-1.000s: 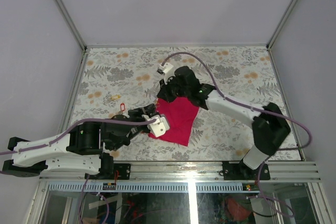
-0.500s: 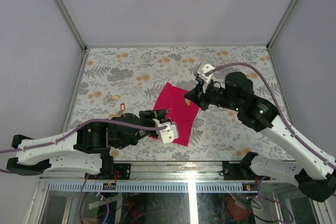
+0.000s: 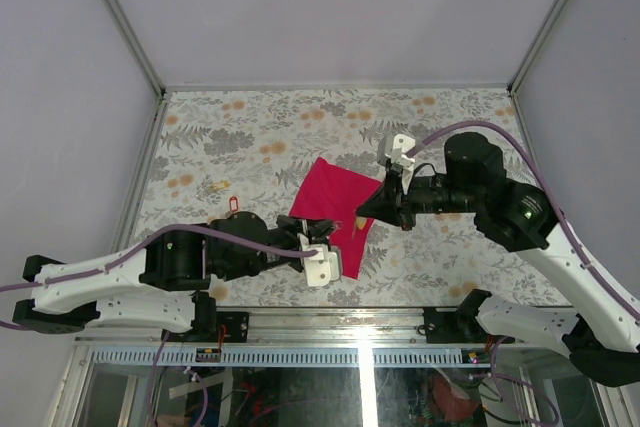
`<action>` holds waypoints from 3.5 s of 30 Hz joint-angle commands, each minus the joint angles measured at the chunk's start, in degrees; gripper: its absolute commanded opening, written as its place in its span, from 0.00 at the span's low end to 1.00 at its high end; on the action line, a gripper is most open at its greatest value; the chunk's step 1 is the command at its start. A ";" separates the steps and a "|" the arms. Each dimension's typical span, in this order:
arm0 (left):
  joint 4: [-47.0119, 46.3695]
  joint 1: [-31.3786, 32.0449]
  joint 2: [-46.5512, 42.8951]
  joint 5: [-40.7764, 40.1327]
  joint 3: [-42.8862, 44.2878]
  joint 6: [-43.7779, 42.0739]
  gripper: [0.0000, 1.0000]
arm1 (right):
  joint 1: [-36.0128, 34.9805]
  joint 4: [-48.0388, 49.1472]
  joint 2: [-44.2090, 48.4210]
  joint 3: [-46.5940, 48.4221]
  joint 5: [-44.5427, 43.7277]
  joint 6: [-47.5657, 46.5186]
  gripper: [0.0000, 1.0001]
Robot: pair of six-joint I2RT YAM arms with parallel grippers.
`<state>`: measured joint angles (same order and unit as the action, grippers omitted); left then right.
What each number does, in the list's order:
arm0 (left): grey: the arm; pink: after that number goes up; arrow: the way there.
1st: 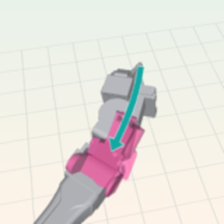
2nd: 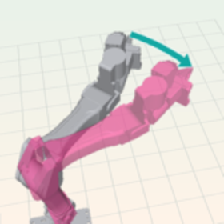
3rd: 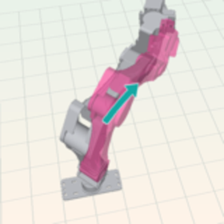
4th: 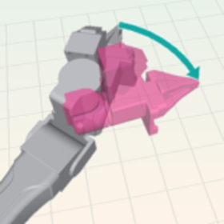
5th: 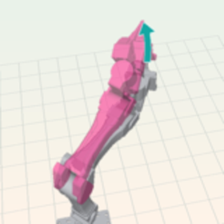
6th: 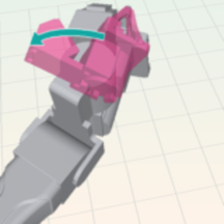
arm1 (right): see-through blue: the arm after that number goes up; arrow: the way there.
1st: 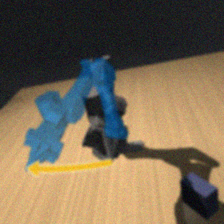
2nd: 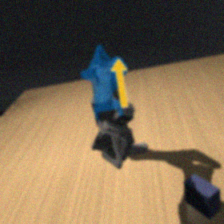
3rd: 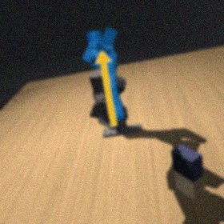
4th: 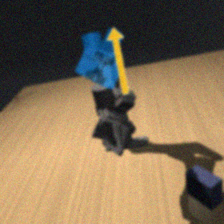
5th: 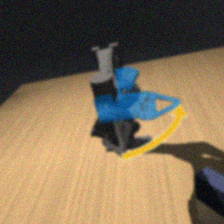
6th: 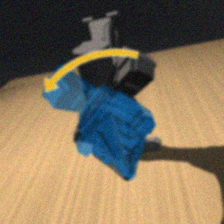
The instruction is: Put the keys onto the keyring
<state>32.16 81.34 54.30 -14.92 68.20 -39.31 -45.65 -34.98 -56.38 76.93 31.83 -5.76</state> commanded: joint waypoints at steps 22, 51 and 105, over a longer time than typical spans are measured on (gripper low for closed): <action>-1.30 -0.14 0.89 8.64 4.59 -0.82 0.00 | 0.23 -1.32 -7.28 6.67 19.60 -7.57 0.00; 0.09 -0.17 0.85 9.57 5.50 -1.19 0.00 | 0.22 -6.74 -9.99 9.75 24.97 -10.71 0.00; 1.85 -0.16 2.28 9.12 6.61 -1.13 0.00 | 0.21 -19.52 -13.61 14.53 32.23 -16.89 0.00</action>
<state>36.21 81.34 56.95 -3.81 72.27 -39.70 -45.56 -50.11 -69.52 88.20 59.72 -21.17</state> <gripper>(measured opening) 0.065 0.009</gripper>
